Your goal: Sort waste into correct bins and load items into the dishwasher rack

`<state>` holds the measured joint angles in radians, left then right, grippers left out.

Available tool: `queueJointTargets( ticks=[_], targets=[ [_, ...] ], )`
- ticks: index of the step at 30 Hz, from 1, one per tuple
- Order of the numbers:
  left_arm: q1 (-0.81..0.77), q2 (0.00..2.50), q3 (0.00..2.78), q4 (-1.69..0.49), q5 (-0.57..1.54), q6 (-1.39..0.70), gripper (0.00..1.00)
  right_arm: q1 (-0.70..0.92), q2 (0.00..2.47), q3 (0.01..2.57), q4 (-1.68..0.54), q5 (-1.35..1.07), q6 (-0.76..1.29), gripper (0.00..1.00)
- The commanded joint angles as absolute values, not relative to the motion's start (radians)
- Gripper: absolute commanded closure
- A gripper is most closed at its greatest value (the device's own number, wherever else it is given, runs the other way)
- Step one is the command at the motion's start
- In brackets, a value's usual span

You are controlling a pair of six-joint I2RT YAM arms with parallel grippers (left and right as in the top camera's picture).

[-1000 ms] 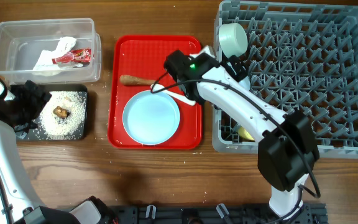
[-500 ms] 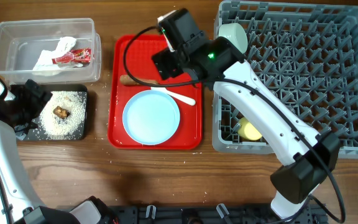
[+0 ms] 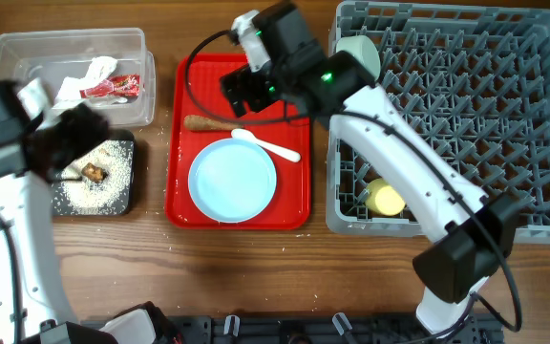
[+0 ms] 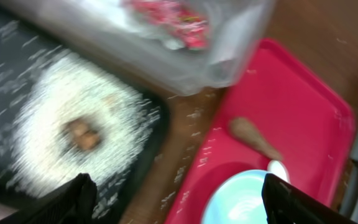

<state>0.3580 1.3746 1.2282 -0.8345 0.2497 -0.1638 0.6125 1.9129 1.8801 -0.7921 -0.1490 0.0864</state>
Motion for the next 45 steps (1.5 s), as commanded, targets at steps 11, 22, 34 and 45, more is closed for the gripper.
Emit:
queueJointTargets(
  ticks=[11,22,34,45],
  targets=[
    [-0.137,1.831,1.222,-0.452,0.047,-0.877,0.23,0.234,1.746,1.877,-1.151,-0.258,0.088,0.03],
    [-0.141,1.988,1.222,-0.369,0.061,-0.928,0.41,0.234,1.747,1.872,-1.184,-0.234,0.067,0.04],
    [-0.147,2.013,1.222,-0.375,0.024,-0.788,0.75,0.234,1.747,1.872,-1.218,-0.234,0.054,0.04],
    [-0.147,1.884,1.279,-0.384,0.025,-0.688,0.87,0.234,1.747,1.872,-1.221,-0.234,0.052,0.04]
  ],
)
